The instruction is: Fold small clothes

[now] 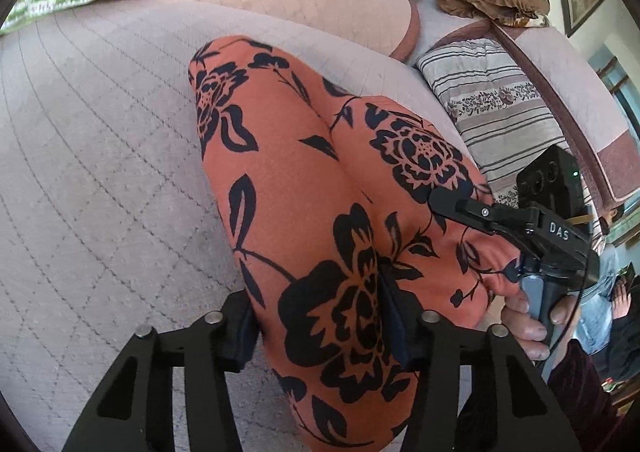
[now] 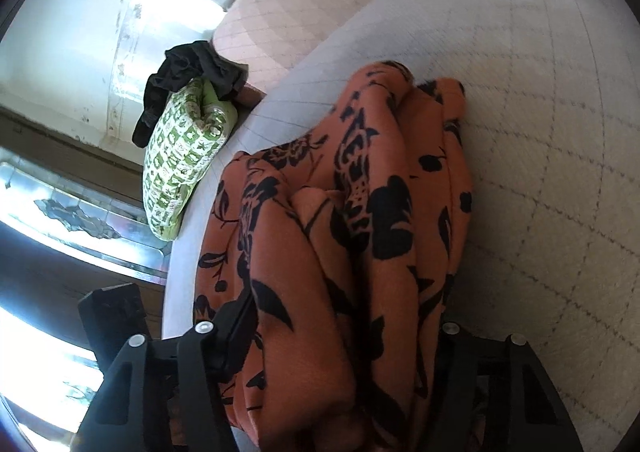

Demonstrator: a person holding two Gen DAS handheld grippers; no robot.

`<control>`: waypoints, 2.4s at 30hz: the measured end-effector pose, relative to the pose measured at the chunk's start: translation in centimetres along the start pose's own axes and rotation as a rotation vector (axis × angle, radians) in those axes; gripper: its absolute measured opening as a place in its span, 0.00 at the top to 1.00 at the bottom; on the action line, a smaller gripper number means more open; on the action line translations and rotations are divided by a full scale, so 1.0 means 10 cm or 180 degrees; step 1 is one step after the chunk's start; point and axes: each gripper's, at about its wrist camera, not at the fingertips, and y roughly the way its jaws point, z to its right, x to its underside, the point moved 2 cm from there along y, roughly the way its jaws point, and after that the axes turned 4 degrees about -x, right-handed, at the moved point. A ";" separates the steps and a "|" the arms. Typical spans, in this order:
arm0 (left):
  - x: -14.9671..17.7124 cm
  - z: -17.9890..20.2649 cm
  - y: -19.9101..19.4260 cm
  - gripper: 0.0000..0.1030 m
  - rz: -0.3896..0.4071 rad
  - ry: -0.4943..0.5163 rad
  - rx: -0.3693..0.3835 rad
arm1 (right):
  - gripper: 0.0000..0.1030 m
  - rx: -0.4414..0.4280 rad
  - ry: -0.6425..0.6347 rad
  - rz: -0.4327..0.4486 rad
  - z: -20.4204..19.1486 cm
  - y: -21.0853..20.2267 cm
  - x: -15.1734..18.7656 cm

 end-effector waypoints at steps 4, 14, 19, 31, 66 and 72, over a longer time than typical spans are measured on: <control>-0.04 -0.04 -0.19 0.49 0.0167 0.0004 -0.0129 | 0.39 -0.0037 -0.0111 0.0082 -0.19 -0.04 0.02; -0.03 -0.38 -0.79 0.49 0.0529 -0.0149 -0.0369 | 0.42 -0.0187 -0.0502 0.0131 -0.79 0.20 0.12; 0.06 -0.61 -1.05 0.49 0.0626 -0.0221 -0.0456 | 0.42 -0.0263 -0.0674 0.0140 -1.07 0.40 0.20; 0.28 -0.86 -1.30 0.49 0.0664 -0.0273 -0.0730 | 0.43 -0.0254 -0.1017 -0.0030 -1.40 0.67 0.54; 0.61 -0.88 -1.20 0.49 0.0428 -0.0263 -0.1083 | 0.44 0.0035 -0.1314 -0.0388 -1.40 0.92 0.79; 0.63 -0.84 -1.20 0.47 0.0423 -0.0275 -0.1155 | 0.43 0.0084 -0.1289 -0.0423 -1.39 0.94 0.78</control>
